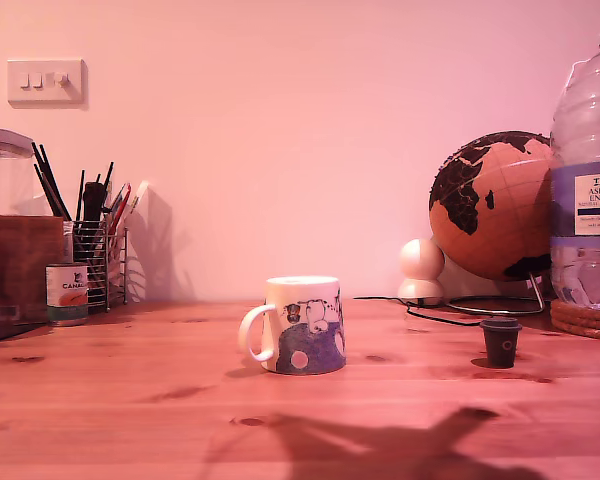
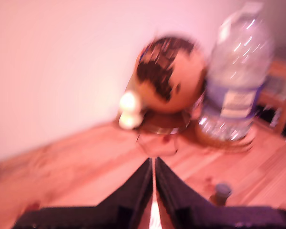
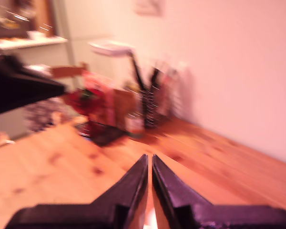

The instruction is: Lift the coffee cup and remove the coffee capsule that is hidden under it

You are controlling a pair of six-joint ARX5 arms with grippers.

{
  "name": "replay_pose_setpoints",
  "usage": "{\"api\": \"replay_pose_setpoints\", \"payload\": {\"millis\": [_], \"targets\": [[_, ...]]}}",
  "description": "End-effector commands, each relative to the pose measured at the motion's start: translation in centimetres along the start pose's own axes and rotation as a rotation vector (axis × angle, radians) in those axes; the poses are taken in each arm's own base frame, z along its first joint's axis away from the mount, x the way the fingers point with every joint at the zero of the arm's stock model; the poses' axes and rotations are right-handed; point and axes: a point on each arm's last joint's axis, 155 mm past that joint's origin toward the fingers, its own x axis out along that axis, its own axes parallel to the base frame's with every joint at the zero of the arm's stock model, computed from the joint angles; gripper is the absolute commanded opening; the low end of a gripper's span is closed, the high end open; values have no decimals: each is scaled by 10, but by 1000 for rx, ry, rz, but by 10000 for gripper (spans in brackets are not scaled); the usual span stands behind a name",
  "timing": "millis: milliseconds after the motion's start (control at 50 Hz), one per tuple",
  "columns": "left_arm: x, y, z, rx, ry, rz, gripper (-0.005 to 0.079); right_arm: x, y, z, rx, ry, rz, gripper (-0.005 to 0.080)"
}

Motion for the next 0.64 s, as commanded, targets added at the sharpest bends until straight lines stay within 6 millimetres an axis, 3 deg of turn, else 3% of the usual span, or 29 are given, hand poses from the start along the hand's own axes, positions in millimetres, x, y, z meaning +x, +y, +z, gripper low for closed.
{"api": "replay_pose_setpoints", "payload": {"millis": [0,620], "targets": [[3,0,-8,-10,19,-1,-19,5,-1,-15,17,41,1,-13],[3,0,-11,-12,31,-1,-19,-9,7,-86,94,329,19,-13]]}}
